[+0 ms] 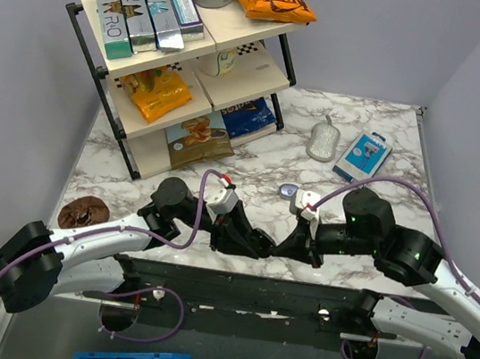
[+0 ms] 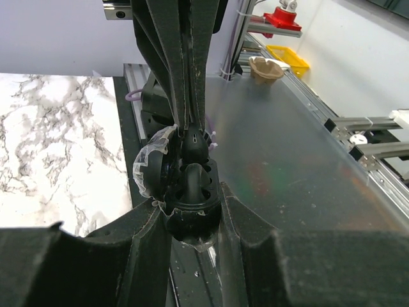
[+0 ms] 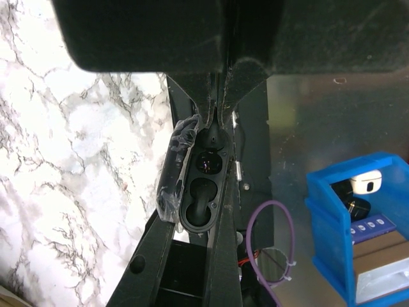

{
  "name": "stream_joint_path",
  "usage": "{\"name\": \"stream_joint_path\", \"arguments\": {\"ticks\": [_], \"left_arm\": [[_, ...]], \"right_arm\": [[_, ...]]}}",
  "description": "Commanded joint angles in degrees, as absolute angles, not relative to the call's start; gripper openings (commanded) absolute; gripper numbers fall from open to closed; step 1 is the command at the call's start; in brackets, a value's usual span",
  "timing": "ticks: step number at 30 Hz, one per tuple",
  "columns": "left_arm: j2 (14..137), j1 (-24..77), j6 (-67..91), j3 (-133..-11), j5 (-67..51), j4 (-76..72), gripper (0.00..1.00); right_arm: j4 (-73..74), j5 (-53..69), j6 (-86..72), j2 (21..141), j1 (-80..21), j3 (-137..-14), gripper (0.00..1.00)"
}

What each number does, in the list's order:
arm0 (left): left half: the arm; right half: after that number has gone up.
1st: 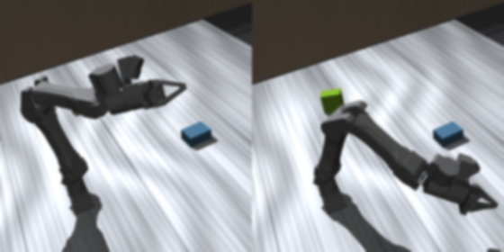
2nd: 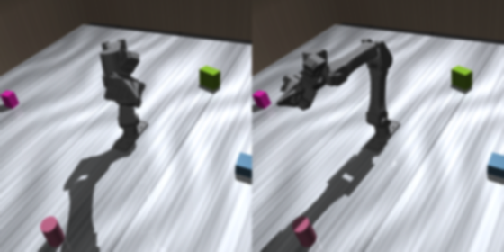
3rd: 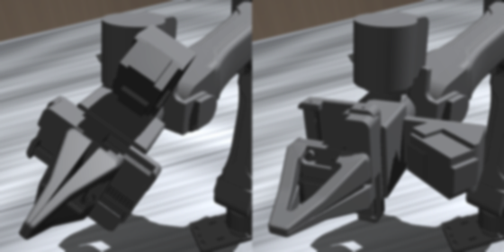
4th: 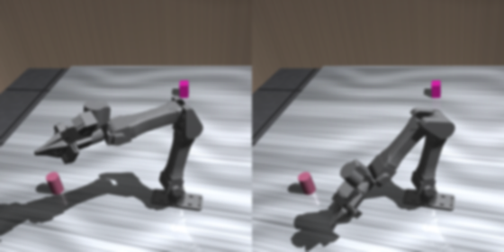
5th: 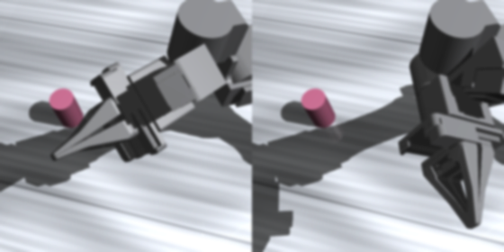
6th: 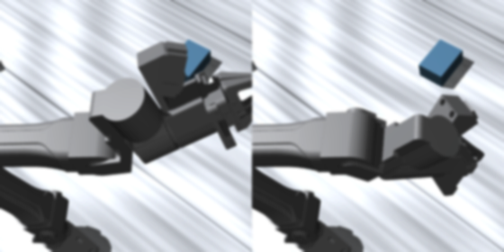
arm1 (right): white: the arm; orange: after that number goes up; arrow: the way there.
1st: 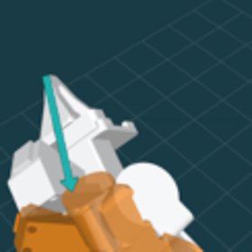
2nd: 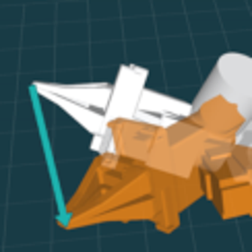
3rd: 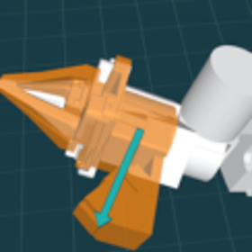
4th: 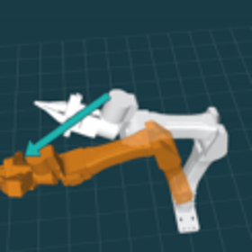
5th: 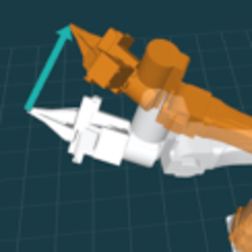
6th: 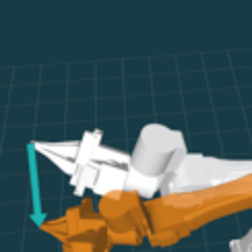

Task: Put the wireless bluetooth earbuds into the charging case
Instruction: Place the earbud in the charging case.

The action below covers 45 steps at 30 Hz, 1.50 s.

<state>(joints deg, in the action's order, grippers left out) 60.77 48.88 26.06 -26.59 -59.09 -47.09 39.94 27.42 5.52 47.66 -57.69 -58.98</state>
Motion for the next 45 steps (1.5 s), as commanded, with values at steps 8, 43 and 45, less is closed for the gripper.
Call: {"name": "stream_joint_path", "arguments": {"ticks": [8, 43, 45], "left_arm": [[61.26, 49.39, 23.29, -27.51, -61.17, -45.71, 0.00], [61.00, 50.10, 22.94, -29.71, -59.59, -45.53, 0.00], [60.91, 50.10, 22.94, -29.62, -59.59, -45.53, 0.00]], "right_arm": [[38.59, 26.81, 6.50, 48.78, -58.10, -61.79, 0.01], [37.97, 25.23, 5.71, 48.61, -59.15, -58.45, 0.01], [38.06, 24.70, 5.80, 48.69, -59.15, -58.54, 0.01]]}}
